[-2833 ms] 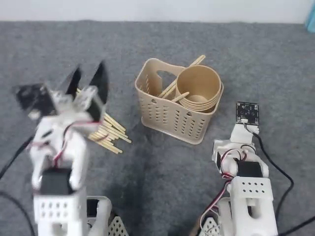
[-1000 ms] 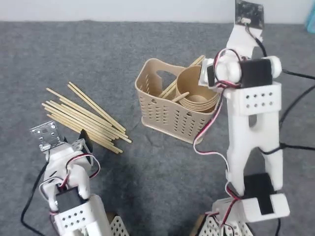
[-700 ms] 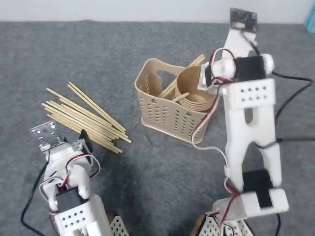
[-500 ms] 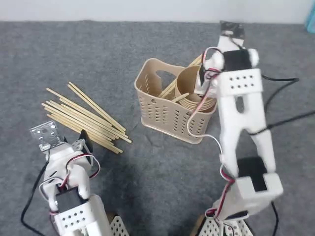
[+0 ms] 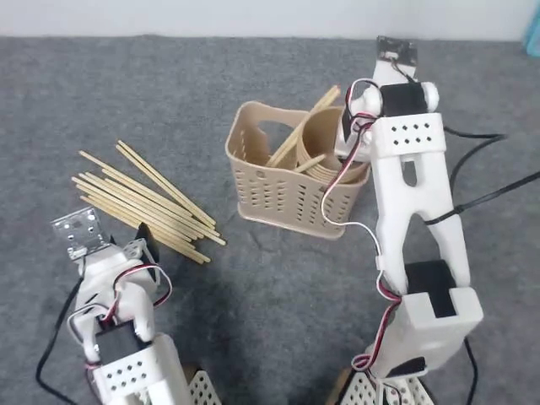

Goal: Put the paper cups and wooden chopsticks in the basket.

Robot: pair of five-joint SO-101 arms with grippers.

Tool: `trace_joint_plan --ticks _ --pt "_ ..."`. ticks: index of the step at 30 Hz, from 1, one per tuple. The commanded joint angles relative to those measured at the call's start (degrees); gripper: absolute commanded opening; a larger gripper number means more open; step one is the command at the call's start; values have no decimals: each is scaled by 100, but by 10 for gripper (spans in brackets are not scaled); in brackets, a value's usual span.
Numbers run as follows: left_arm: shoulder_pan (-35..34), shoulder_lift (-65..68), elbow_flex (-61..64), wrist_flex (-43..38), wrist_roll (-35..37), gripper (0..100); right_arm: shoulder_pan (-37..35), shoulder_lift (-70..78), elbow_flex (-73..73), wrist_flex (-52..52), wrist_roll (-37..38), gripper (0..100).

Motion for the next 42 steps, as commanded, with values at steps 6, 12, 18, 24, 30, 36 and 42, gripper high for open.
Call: trace_joint_plan --ticks 6,12,18,24,30,36,42 --pt "-35 -79 -31 0 -70 192 -171 13 -105 -1349 695 9" --pt "-26 -79 -31 0 -70 192 -409 4 -264 -1165 1415 102" --pt "-26 -79 -31 0 -70 192 -418 40 -1073 -637 1433 253" --pt "-26 -79 -31 0 -70 192 -418 48 -2479 -13 1451 242" --pt "-26 -79 -31 0 -70 192 -435 48 -3763 945 1451 242" --pt "-44 -79 -31 0 -53 192 -259 -444 -3798 1112 1451 242" --pt "-149 -79 -66 0 -26 192 -224 -1798 -2084 1121 1503 242"
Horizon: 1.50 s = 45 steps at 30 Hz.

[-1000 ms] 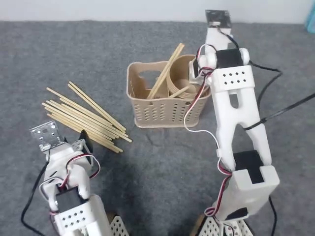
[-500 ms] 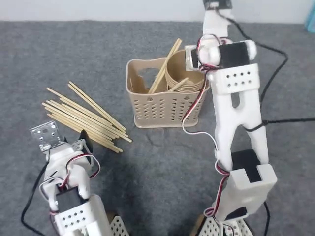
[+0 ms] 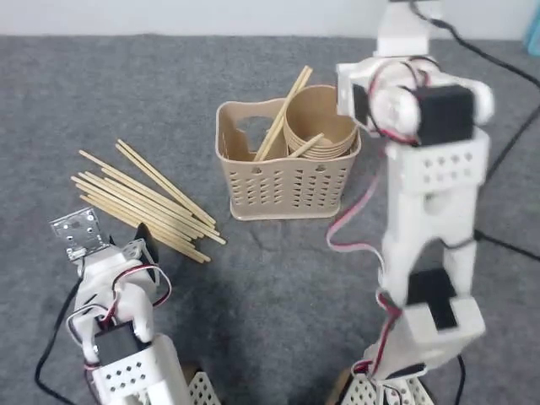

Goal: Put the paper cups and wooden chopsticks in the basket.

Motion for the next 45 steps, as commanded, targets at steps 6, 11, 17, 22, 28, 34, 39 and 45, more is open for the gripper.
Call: trace_joint_plan --ticks 6,11,17,22,28,34,39,45 --pt "-431 -53 -215 -9 237 192 101 -2448 2954 251 527 242" --pt "-475 -44 -251 -202 246 190 382 -3459 4712 251 1073 242" --pt "-484 -35 -338 -396 246 188 1077 -4171 6681 207 1846 241" --pt "-536 -26 -567 -123 246 188 1877 -4356 8009 -268 2040 241" --pt "-536 -26 -971 70 220 188 2378 -4312 9116 -1288 1653 151" --pt "-536 1073 -1921 308 220 188 2396 -4321 10004 -2185 1169 22" --pt "-554 3138 -3204 316 229 188 2396 -4365 10734 -3090 870 26" --pt "-1037 5327 -4866 334 246 188 2378 -4365 11578 -4092 853 31"
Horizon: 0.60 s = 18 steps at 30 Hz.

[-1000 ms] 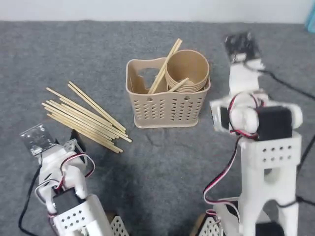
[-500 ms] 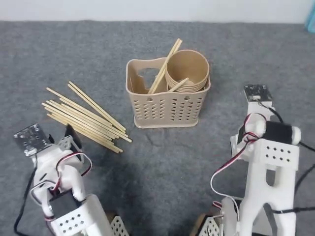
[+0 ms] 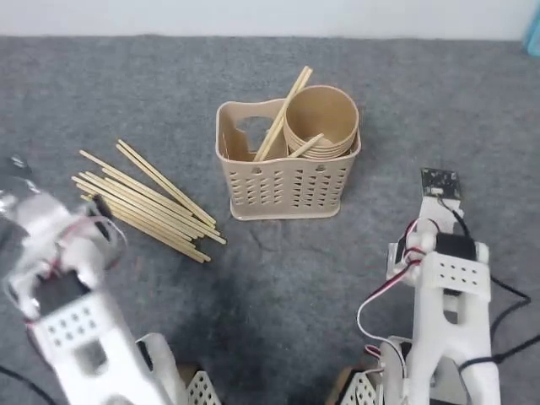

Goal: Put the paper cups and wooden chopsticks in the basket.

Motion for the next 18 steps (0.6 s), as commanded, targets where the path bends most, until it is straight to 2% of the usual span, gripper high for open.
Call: trace_joint_plan --ticks 1,6,12,18 --pt "-255 1345 -1147 105 79 188 31 -207 457 -760 -62 31" --pt "-431 3253 -2580 695 97 188 13 -215 624 -901 -53 31" --pt "-404 5609 -4426 1697 765 188 13 -215 642 -884 -18 31" --pt "-431 7604 -6387 2593 791 188 13 -215 642 -884 -9 31"
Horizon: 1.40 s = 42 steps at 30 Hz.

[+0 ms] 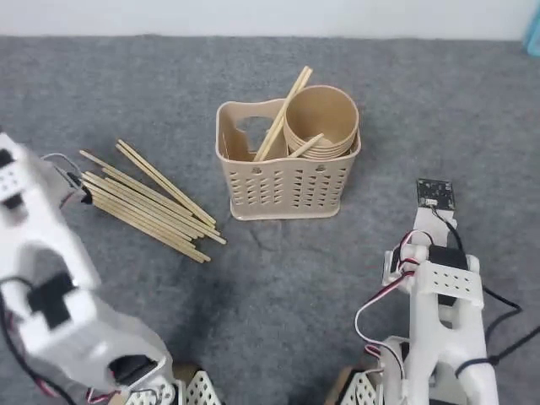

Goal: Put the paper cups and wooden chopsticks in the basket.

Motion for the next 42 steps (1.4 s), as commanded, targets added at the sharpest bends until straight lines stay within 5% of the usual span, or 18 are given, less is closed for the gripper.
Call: trace_joint_plan --ticks 1,15,21,27,42 --pt "0 941 -1314 413 105 188 40 -207 -26 -101 -9 31" --pt "79 3552 -4286 826 448 187 40 -207 -26 -119 -9 31" --pt "202 4132 -4347 870 448 175 31 -207 -26 -145 -9 31" --pt "281 4308 -4382 1204 404 6 31 -207 -26 -145 -9 31" --pt "334 4264 -4505 1705 132 12 31 -207 -26 -127 0 31"
